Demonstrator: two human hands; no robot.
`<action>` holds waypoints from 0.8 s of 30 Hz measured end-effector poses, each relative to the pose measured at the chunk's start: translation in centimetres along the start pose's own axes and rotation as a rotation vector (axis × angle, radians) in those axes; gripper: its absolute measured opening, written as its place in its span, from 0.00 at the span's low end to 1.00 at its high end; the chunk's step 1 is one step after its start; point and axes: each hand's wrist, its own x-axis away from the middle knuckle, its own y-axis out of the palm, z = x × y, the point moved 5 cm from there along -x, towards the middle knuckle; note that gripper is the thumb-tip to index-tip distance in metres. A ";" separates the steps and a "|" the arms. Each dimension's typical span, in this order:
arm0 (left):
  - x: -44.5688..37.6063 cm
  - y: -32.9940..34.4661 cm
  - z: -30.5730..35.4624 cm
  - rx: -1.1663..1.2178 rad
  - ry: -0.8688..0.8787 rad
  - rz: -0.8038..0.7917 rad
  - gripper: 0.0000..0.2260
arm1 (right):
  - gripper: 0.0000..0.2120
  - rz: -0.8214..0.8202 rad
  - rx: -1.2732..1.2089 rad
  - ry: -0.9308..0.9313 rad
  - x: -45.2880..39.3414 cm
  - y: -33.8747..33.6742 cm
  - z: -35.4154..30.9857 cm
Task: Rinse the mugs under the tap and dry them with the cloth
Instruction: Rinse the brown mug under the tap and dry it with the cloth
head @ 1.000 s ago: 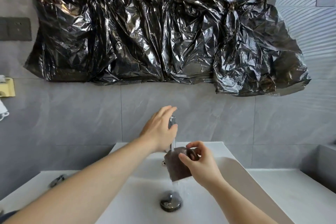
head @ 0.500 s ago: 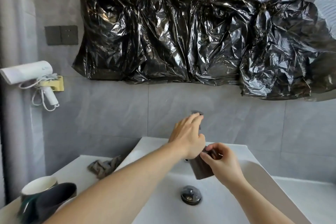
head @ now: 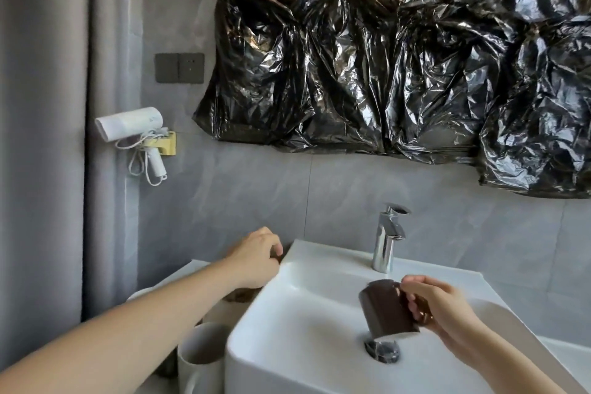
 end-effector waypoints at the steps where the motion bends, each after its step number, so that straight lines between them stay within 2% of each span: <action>1: -0.3 -0.1 -1.8 -0.027 -0.046 -0.033 0.14 | 0.04 -0.014 -0.018 0.012 0.3 0.3 0.1; 4: -1.0 0.5 -5.7 -0.158 -0.109 -0.160 0.14 | 0.09 -0.033 0.062 -0.051 1.0 0.9 0.0; 7: -1.8 1.8 -7.4 -0.306 -0.143 -0.320 0.17 | 0.14 -0.042 0.245 -0.233 1.6 1.2 -0.8; 11: -4.0 4.1 -8.9 -0.356 -0.212 -0.466 0.19 | 0.18 -0.003 0.521 -0.460 2.2 1.6 -1.4; 16: -6.0 7.7 -10.0 -0.518 -0.237 -0.650 0.19 | 0.17 -0.013 0.615 -0.492 2.0 2.0 -1.0; 18: -6.4 9.1 -10.4 -0.586 -0.211 -0.676 0.19 | 0.17 -0.020 0.615 -0.499 2.0 2.1 -1.0; 21: -6.5 10.1 -11.2 -0.540 -0.237 -0.700 0.17 | 0.17 -0.029 0.612 -0.490 2.0 2.2 -0.9; 24: -6.4 8.8 -11.7 -0.445 -0.283 -0.620 0.17 | 0.16 -0.039 0.622 -0.472 2.0 2.2 -0.7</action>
